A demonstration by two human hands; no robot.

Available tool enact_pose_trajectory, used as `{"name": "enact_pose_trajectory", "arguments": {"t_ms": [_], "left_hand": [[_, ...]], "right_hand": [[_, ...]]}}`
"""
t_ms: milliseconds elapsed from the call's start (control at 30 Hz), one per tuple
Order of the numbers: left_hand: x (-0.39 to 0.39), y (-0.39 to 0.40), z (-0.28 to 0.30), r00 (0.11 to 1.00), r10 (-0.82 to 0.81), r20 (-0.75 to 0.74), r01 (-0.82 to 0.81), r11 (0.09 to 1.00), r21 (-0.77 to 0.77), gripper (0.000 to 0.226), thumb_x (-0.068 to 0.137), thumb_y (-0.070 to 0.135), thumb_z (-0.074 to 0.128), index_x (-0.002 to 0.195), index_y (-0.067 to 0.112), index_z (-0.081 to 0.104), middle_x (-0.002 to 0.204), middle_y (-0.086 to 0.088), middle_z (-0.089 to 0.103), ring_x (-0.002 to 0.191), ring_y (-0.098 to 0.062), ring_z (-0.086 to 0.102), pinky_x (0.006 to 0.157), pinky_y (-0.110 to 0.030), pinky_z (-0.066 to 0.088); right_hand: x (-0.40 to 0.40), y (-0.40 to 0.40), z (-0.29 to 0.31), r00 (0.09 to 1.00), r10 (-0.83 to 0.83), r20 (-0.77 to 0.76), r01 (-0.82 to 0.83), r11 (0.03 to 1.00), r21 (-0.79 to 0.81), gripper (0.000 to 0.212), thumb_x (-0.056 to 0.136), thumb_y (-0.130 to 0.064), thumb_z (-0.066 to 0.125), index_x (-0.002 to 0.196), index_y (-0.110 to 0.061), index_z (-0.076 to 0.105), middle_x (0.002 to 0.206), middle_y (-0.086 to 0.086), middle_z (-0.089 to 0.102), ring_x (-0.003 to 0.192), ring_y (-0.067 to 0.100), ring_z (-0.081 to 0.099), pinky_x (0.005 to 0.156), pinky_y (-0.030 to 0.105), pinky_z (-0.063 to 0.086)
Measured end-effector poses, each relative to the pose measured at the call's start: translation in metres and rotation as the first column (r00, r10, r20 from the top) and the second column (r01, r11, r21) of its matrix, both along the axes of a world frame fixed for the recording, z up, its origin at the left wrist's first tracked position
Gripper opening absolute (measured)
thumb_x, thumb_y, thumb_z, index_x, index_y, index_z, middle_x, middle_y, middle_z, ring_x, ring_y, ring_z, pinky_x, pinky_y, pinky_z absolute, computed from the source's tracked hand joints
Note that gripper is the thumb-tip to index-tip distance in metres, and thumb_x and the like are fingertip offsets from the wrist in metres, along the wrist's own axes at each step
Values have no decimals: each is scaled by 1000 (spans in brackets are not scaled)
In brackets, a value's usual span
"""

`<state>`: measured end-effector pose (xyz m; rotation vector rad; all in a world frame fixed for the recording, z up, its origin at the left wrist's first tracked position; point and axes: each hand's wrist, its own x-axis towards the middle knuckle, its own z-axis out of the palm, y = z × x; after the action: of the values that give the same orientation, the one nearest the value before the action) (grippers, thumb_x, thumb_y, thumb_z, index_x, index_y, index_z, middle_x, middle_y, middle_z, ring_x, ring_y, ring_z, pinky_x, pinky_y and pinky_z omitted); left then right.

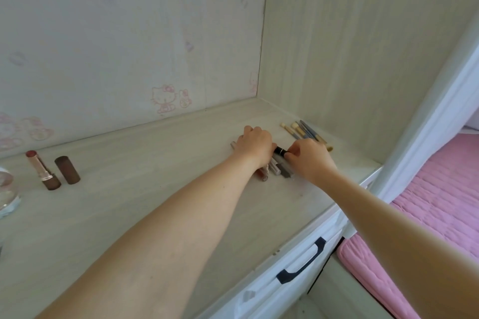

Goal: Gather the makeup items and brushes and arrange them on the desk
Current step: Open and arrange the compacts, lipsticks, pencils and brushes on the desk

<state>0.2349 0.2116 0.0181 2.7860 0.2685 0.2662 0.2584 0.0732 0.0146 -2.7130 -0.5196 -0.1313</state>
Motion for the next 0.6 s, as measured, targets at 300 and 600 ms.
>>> {"name": "enact_pose_trajectory", "arguments": {"t_ms": [300, 600], "left_hand": [[-13, -5, 28, 986, 88, 140, -9, 873, -488, 24, 92, 26, 56, 111, 13, 63, 113, -11, 61, 114, -25, 49, 90, -34, 44], [-83, 6, 46, 907, 369, 204, 49, 387, -921, 17, 80, 16, 71, 96, 18, 64, 99, -10, 68, 84, -22, 60, 84, -33, 50]], "right_hand": [[-14, 1, 12, 998, -44, 45, 24, 927, 373, 18, 92, -24, 59, 103, -13, 68, 91, 4, 68, 83, 21, 56, 69, 30, 43], [-69, 23, 39, 999, 1, -39, 25, 736, 676, 10, 88, -21, 64, 96, -22, 70, 82, -8, 69, 74, 0, 58, 62, 17, 41]]}}
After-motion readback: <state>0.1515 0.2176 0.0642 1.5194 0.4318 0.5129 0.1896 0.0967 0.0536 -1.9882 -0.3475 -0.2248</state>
